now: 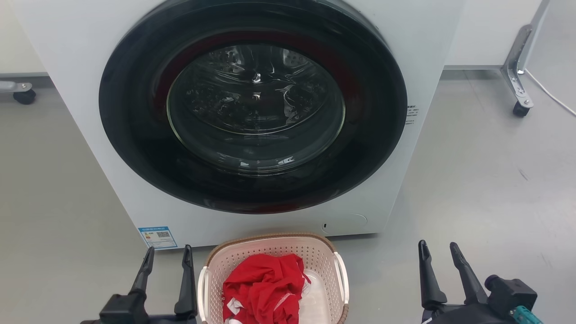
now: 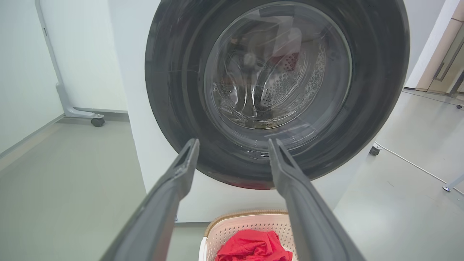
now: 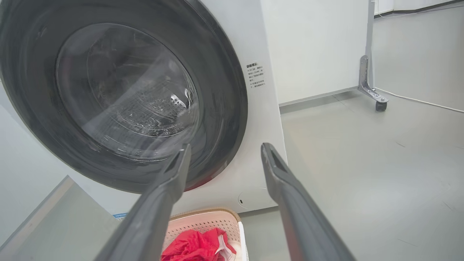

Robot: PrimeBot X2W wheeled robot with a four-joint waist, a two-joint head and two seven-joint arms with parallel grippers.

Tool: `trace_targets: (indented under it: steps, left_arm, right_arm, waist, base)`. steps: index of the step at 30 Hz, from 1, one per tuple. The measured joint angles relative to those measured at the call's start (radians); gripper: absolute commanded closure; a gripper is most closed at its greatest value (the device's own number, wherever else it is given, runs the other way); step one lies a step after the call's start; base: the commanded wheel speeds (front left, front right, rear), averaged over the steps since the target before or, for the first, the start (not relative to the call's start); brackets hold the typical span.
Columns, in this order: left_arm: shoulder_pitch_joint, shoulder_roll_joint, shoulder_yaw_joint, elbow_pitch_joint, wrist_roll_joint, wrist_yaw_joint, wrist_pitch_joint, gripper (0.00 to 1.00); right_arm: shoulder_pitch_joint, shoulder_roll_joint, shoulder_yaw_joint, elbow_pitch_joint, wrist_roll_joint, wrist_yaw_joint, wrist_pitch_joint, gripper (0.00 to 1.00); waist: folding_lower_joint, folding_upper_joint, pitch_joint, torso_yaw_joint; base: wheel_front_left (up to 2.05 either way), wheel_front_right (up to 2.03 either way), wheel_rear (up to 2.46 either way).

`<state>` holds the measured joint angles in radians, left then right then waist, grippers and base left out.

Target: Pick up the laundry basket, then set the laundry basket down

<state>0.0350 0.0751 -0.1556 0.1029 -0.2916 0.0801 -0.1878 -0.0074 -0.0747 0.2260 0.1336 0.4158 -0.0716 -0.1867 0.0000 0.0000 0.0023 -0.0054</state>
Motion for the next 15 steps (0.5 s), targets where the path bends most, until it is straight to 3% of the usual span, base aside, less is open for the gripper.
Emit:
trace_targets:
  steps: [15]
  left_arm:
    - [0.018,-0.005,-0.021,-0.037,0.22,0.036,-0.055,0.0]
  right_arm:
    - [0.001,-0.005,0.046,-0.043,-0.232,-0.033,-0.054,0.0]
  waist:
    - [0.0,0.0,0.005,-0.001]
  base:
    - [0.0,0.0,0.0]
